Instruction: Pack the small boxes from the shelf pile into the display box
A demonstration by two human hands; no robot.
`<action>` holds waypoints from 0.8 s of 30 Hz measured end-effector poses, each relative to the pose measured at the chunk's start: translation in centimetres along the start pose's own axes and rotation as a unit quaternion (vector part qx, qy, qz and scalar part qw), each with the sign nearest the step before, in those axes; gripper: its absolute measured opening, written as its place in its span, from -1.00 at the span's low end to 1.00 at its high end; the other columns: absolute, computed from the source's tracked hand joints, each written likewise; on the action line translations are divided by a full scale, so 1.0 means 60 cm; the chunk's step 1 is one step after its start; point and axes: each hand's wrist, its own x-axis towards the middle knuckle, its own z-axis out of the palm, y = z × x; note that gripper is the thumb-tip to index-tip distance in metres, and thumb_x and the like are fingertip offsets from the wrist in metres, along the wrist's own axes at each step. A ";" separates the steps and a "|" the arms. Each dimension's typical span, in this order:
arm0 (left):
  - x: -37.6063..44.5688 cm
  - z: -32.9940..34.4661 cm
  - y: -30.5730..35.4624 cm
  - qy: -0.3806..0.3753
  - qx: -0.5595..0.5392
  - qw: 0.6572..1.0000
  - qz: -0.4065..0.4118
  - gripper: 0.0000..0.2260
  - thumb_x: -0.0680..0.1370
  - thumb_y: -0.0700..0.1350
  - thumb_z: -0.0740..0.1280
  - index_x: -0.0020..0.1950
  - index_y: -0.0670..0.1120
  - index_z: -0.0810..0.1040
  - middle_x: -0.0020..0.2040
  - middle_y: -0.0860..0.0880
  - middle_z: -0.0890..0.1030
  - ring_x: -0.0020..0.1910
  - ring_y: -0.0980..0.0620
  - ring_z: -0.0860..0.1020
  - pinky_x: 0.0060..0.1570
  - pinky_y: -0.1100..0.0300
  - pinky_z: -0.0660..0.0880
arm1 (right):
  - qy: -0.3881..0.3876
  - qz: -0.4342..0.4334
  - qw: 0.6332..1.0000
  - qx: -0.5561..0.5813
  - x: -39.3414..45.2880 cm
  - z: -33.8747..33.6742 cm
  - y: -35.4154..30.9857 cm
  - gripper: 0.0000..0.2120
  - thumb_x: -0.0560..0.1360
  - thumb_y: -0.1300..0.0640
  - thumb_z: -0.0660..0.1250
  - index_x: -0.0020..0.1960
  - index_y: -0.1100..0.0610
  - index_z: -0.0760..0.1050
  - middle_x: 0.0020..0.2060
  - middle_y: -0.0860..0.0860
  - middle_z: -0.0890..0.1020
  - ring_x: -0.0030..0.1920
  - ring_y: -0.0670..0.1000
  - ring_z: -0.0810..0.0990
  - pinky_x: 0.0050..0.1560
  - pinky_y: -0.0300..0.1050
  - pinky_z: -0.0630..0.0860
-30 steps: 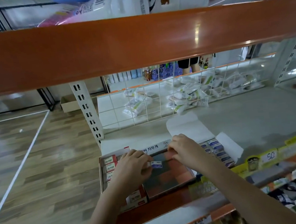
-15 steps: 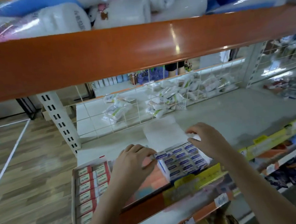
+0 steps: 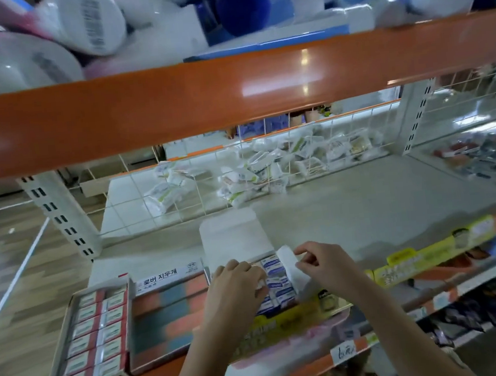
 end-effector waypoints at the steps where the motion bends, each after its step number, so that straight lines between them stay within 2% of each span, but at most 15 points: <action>1: 0.002 0.004 0.006 0.001 0.003 1.000 -0.012 -0.77 0.58 0.10 0.16 0.19 0.13 0.47 0.14 0.14 0.53 0.16 0.09 0.38 0.10 0.21 0.23 | -0.002 -0.005 1.000 0.004 0.001 0.001 0.003 -0.71 0.52 0.08 0.32 0.22 0.08 0.51 -0.22 -0.14 0.53 -0.18 -0.14 0.51 -0.22 -0.41 0.38; 4: 0.007 0.015 0.026 0.008 0.009 0.999 -0.053 -0.77 0.58 0.09 0.16 0.18 0.11 0.47 0.17 0.13 0.52 0.17 0.08 0.39 0.12 0.19 0.22 | -0.007 -0.021 1.000 0.011 0.002 0.002 0.011 -0.72 0.53 0.08 0.31 0.23 0.07 0.50 -0.17 -0.10 0.58 -0.16 -0.12 0.52 -0.17 -0.33 0.41; 10: 0.008 0.033 0.051 0.027 0.013 0.993 -0.114 -0.77 0.58 0.09 0.18 0.20 0.10 0.45 0.24 0.14 0.45 0.25 0.10 0.35 0.20 0.22 0.26 | -0.011 -0.051 0.999 0.010 0.010 0.007 0.025 -0.70 0.54 0.06 0.30 0.26 0.08 0.48 0.02 -0.02 0.64 -0.13 -0.14 0.51 -0.28 -0.48 0.30; 15: 0.007 0.030 0.062 0.023 0.037 0.990 -0.133 -0.74 0.60 0.09 0.13 0.24 0.08 0.43 0.27 0.12 0.45 0.27 0.08 0.35 0.22 0.20 0.28 | -0.016 -0.063 0.998 0.025 0.013 0.010 0.038 -0.69 0.53 0.04 0.30 0.26 0.07 0.49 0.00 -0.03 0.64 -0.18 -0.20 0.48 -0.34 -0.53 0.32; 20: 0.016 0.022 0.062 -0.024 0.062 0.991 -0.116 -0.72 0.60 0.06 0.15 0.27 0.04 0.43 0.27 0.07 0.46 0.26 0.03 0.37 0.21 0.15 0.32 | -0.041 -0.061 0.995 0.068 0.013 -0.001 0.039 -0.70 0.54 0.03 0.30 0.25 0.04 0.50 -0.07 -0.11 0.62 -0.17 -0.15 0.56 -0.19 -0.40 0.49; 24: 0.034 -0.001 0.065 -0.035 0.080 0.992 -0.086 -0.74 0.58 0.08 0.17 0.23 0.08 0.47 0.18 0.09 0.51 0.17 0.04 0.42 0.12 0.16 0.35 | -0.018 -0.039 0.998 0.056 0.011 -0.033 0.057 -0.73 0.53 0.06 0.31 0.20 0.08 0.54 -0.16 -0.11 0.58 -0.14 -0.15 0.53 -0.18 -0.49 0.40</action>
